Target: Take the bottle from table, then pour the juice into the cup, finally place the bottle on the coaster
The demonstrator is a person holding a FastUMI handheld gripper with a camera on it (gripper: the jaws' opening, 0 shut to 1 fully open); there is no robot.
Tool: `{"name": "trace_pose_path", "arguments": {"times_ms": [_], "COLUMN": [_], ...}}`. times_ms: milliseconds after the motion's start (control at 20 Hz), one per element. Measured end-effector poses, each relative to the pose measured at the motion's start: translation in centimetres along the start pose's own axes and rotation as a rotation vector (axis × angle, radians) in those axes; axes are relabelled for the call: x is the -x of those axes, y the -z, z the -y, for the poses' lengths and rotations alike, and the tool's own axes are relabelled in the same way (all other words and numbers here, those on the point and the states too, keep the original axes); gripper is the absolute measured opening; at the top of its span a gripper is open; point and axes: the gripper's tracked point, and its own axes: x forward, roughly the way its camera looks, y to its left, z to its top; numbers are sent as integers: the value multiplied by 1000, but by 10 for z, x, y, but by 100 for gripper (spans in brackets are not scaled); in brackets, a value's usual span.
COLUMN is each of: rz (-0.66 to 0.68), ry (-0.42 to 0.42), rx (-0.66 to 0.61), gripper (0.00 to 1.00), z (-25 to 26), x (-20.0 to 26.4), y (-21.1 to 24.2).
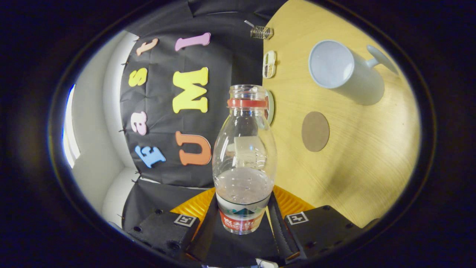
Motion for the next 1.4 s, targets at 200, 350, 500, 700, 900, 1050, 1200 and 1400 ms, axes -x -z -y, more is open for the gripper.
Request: {"name": "trace_pose_path", "arguments": {"times_ms": [200,350,500,700,900,1050,1200,1400], "rz": [14,19,31,35,44,49,47,44], "ry": [-20,-23,-34,-34,-37,-41,-36,-36], "rx": [-45,-74,-123,-154,-170,-182,-189,-199], "gripper": [73,73,73,73,73,73,73,73], "z": [-7,-10,-12,-14,-16,-18,-19,-21], "x": [2,2,-1,-3,-2,-4,-5,-6], "y": [-4,-7,-12,-16,-21,-22,-24,-23]}}
